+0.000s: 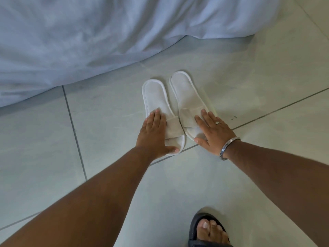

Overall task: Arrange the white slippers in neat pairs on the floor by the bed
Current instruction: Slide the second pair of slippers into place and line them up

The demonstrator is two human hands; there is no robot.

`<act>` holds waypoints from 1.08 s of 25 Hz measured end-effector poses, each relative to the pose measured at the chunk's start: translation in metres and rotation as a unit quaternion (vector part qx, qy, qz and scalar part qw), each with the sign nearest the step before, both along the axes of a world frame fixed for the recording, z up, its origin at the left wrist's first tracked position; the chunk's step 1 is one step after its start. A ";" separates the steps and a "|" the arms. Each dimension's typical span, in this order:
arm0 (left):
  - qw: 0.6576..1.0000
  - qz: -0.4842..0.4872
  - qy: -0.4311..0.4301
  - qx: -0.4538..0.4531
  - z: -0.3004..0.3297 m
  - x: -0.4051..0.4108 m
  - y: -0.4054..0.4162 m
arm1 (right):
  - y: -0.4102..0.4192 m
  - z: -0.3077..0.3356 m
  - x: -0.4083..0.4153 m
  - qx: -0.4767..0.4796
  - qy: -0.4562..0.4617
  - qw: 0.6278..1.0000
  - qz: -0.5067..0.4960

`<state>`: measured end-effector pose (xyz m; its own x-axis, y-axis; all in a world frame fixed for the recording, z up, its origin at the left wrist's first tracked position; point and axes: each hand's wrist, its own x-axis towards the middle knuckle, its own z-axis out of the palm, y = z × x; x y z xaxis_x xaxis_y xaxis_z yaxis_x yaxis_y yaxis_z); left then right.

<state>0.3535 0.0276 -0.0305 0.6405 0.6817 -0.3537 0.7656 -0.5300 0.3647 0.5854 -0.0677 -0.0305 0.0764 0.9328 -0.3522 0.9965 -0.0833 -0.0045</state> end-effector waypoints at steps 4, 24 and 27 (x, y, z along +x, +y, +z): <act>1.000 0.002 0.004 -0.009 0.002 0.001 0.002 | -0.001 -0.003 -0.004 0.000 0.011 1.000 -0.003; 0.999 -0.026 0.017 -0.010 0.009 0.008 0.024 | -0.004 -0.006 0.026 -0.017 0.049 0.995 0.086; 1.000 -0.019 0.020 -0.007 0.009 0.008 0.019 | -0.002 -0.004 0.028 -0.019 0.030 0.994 0.104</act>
